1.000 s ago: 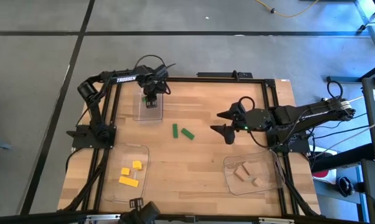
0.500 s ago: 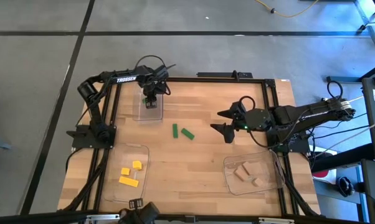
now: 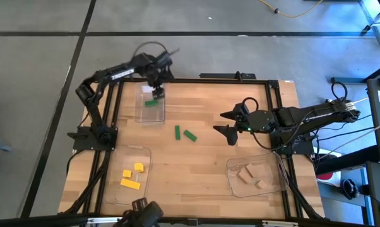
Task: Sort & place blocks by color
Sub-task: Put the right green block into the top left transparent bin
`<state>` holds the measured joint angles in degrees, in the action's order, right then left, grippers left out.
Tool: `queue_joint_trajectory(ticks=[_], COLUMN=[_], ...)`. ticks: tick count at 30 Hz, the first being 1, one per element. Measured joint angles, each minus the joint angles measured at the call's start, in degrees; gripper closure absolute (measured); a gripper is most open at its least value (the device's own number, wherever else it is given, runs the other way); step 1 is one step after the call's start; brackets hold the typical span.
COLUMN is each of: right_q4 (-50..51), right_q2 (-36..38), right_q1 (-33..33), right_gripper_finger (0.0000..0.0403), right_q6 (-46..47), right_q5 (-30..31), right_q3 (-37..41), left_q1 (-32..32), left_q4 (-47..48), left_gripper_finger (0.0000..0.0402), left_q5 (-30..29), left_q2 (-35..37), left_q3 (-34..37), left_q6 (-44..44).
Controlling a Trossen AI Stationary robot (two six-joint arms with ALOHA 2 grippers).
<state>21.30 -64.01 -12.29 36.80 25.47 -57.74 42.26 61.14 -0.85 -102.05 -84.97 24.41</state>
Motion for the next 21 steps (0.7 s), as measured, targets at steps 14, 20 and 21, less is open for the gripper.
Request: queue_joint_trajectory(ticks=[14, 20, 21], right_q4=[-0.3, -3.3, -4.2], right_q2=[0.0, 0.0, 0.0], right_q1=[0.0, 0.0, 0.0], right_gripper_finger=[0.0032, 0.0032, 0.0032], right_q6=[-5.6, -8.7, -9.2], right_q5=[-0.2, -3.1, -3.1], right_q3=[0.0, 0.0, 0.0], left_q1=[-14.5, -31.6, -34.1], left_q4=[-35.2, -55.6, -58.0], left_gripper_finger=[0.0169, 0.0169, 0.0169], left_q5=[21.4, 8.2, 5.9], left_q2=[36.6, 50.4, 51.6], left_q3=[13.6, 30.8, 33.0], left_q6=[-30.2, -39.1, -39.4])
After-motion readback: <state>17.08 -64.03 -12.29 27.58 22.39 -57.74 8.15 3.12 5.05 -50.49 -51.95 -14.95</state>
